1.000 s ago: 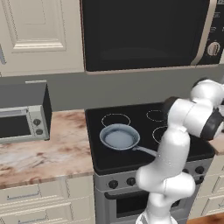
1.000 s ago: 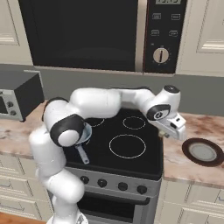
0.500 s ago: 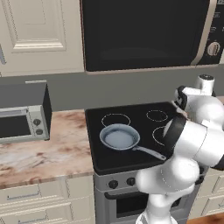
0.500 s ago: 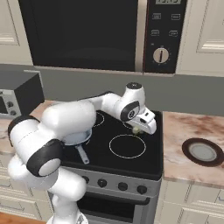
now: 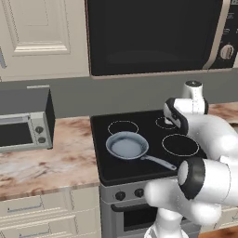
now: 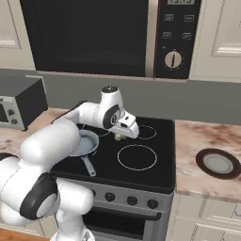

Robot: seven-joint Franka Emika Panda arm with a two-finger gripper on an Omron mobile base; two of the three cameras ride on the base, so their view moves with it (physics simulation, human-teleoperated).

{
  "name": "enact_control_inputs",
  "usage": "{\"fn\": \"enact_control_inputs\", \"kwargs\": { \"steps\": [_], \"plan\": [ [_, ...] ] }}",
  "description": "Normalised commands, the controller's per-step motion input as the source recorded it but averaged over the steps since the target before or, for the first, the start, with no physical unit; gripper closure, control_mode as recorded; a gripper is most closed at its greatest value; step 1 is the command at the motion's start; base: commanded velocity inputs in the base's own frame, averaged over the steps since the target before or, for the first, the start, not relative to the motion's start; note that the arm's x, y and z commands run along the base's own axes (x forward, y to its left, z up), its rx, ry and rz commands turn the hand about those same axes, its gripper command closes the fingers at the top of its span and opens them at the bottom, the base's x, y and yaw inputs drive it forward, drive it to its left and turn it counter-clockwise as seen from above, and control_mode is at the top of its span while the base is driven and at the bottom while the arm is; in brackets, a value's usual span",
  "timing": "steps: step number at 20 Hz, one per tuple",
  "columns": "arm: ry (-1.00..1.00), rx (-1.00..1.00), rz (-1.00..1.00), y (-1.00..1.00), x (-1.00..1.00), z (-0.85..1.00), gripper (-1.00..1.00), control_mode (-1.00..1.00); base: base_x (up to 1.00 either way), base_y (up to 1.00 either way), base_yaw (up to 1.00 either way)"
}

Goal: Pick up the butter stick and place it in the pan. Then turn on the burner for the pan.

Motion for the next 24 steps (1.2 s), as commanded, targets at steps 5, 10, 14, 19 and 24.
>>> {"fn": "enact_control_inputs", "kwargs": {
  "steps": [5,10,14,19,24],
  "plan": [
    [0.07,0.0,0.19,1.0,0.0,0.13,1.0,-1.0,0.0,0.0,0.0],
    [0.05,0.0,0.2,1.0,0.0,0.01,1.0,-1.0,0.0,0.0,0.0],
    [0.02,0.0,0.17,0.99,0.0,-0.01,1.0,-1.0,0.0,0.0,0.0],
    [0.05,0.0,0.11,0.42,0.05,-0.23,1.0,-1.0,0.0,0.0,0.0],
    [0.03,0.0,0.05,0.0,0.12,-0.23,1.0,-1.0,0.0,0.0,0.0]
  ]
}}
